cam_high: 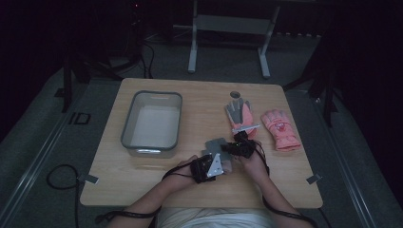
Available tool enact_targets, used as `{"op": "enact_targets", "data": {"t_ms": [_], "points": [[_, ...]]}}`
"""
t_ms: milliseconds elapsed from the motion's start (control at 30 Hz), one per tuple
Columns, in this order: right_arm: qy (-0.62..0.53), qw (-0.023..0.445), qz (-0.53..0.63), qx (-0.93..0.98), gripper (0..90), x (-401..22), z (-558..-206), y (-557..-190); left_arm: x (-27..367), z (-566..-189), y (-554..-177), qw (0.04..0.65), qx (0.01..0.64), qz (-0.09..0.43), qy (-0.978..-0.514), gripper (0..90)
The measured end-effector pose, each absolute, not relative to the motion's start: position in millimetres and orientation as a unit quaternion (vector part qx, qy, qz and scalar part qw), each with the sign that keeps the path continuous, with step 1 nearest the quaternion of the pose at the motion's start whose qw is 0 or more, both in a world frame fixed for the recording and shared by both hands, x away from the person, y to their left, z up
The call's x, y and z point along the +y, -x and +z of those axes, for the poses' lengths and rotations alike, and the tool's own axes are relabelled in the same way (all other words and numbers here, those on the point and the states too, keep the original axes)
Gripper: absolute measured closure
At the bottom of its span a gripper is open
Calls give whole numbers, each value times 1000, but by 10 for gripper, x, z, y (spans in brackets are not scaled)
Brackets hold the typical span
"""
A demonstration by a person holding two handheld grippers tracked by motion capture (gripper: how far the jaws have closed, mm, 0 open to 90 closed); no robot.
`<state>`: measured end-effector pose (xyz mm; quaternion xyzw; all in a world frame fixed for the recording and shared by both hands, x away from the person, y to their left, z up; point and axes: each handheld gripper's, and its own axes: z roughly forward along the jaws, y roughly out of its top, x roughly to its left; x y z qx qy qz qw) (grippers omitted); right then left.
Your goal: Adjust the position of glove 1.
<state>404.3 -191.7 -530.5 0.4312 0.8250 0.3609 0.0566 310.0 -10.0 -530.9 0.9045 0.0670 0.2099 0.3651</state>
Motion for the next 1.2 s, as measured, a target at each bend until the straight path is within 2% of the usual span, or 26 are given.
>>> {"op": "enact_targets", "data": {"t_ms": [533, 1200], "points": [[-398, 78, 414, 815, 759, -1784, -4725, -4143, 113, -4693, -3233, 340, 39, 250, -906, 721], [-351, 108, 443, 818, 759, -1195, -4045, -4478, 647, -4115, -3478, 318, 43, 304, -897, 720]]}}
